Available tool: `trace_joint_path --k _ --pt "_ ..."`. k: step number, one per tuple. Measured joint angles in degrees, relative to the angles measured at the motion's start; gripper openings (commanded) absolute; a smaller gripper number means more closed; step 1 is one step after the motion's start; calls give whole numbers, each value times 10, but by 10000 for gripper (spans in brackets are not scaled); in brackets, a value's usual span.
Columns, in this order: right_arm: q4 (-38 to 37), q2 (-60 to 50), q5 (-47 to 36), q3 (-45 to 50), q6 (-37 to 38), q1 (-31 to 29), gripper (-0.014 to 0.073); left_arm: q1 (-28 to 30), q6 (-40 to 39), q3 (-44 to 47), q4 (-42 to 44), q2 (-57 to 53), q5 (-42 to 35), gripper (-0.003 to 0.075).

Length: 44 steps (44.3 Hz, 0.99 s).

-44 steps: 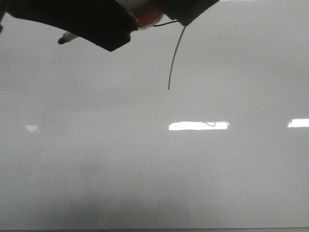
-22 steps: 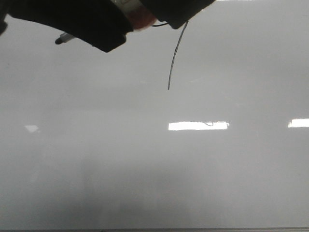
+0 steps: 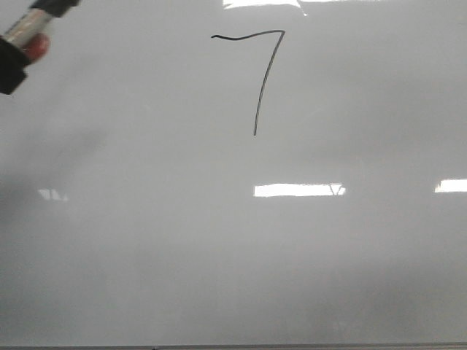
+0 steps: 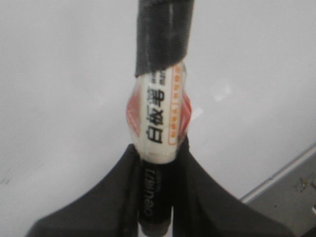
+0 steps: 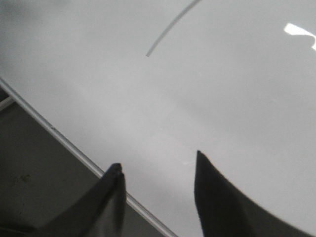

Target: Write number 7 on whiteboard

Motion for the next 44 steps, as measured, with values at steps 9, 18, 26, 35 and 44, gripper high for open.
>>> trace_joint_path --k 9,18,26,35,44 --pt "0 -132 -30 89 70 -87 -52 144 -69 52 -20 -10 -64 -20" --pt "0 -186 -40 117 80 -99 -67 232 -83 91 -45 29 -170 -20" --pt "0 -187 -42 118 83 -99 -67 245 -83 93 -51 110 -303 -20" --pt "0 -187 -42 118 83 -99 -67 245 -83 93 -51 187 -379 -20" --pt "0 -187 -42 118 83 -99 -67 245 -83 93 -51 213 -409 35"
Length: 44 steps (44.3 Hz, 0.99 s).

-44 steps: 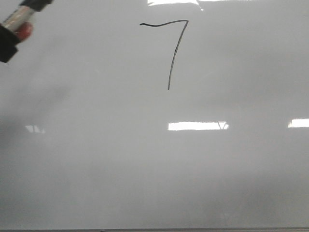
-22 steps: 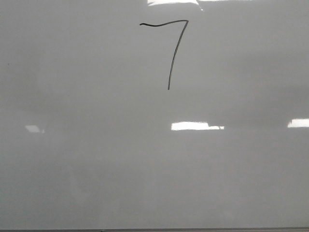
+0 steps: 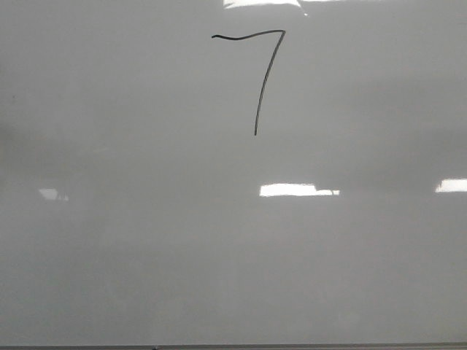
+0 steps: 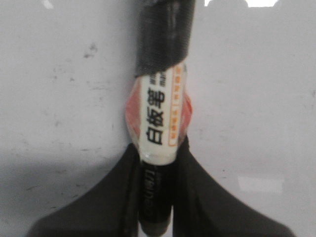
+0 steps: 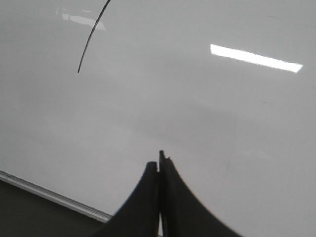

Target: Write number 7 on whiteboard

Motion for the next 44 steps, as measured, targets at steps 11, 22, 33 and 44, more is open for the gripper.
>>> trace_joint_path --k 11,22,33,44 --pt "0 0 0 0 0 0 -67 0 0 0 0 16 -19 210" --pt "0 0 0 0 0 0 -67 0 -1 0 1 18 -20 406" --pt "0 0 0 0 0 0 -67 0 -1 0 0 15 -19 436" --pt "0 0 0 0 0 0 -67 0 11 0 -1 -67 84 482"
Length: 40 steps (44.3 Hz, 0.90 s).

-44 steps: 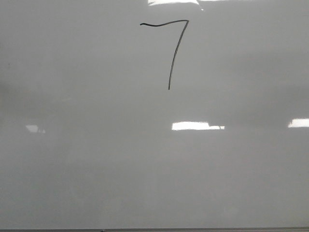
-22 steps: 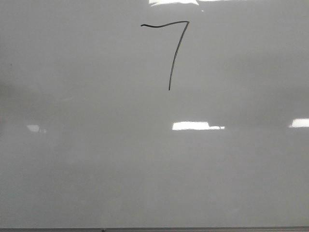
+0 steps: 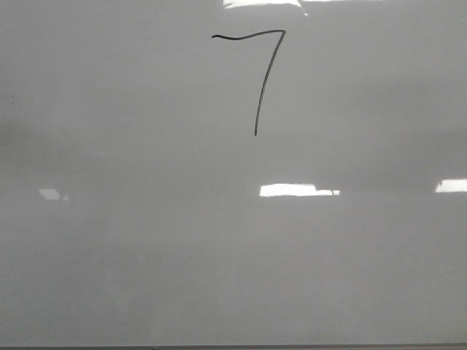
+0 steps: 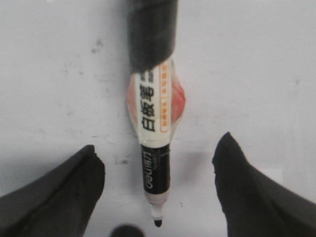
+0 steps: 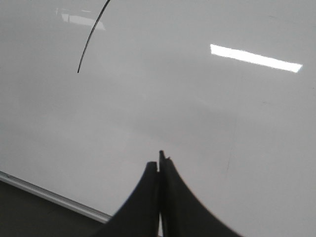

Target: Write number 7 on whiteboard

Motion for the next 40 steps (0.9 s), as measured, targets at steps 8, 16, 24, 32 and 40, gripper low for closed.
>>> trace_joint_path --k 8,16,24,32,40 --pt "0 0 0 0 0 0 -67 0 2 0 0 -123 56 482" --pt "0 0 0 0 0 0 -67 0 2 12 0 -254 124 443" --pt "0 0 0 0 0 0 -67 0 2 60 0 -386 185 265" --pt "0 0 1 0 0 0 -67 0 2 102 0 -532 234 60" --pt "0 0 1 0 0 0 -67 0 3 115 0 -626 244 -20"
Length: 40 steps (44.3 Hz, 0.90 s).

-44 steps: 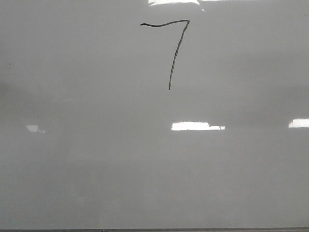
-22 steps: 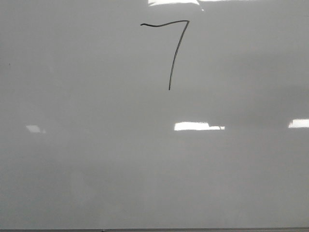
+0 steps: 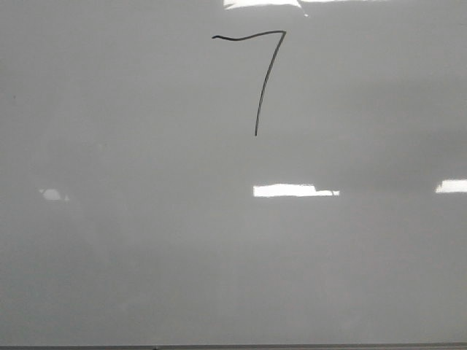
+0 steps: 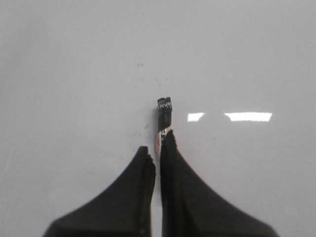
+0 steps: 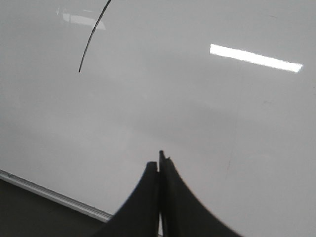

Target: Write number 7 on whiteboard

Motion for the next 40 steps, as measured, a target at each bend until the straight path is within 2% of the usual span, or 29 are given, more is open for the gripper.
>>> trace_joint_path --k 6,32,40 --pt "0 0 0 0 0 0 -67 0 0 0 0 -35 1 -20" --pt "0 0 0 0 0 0 -67 0 0 0 8 -38 1 -20" --pt "0 0 1 0 0 0 -67 0 16 24 -4 -61 0 -20"
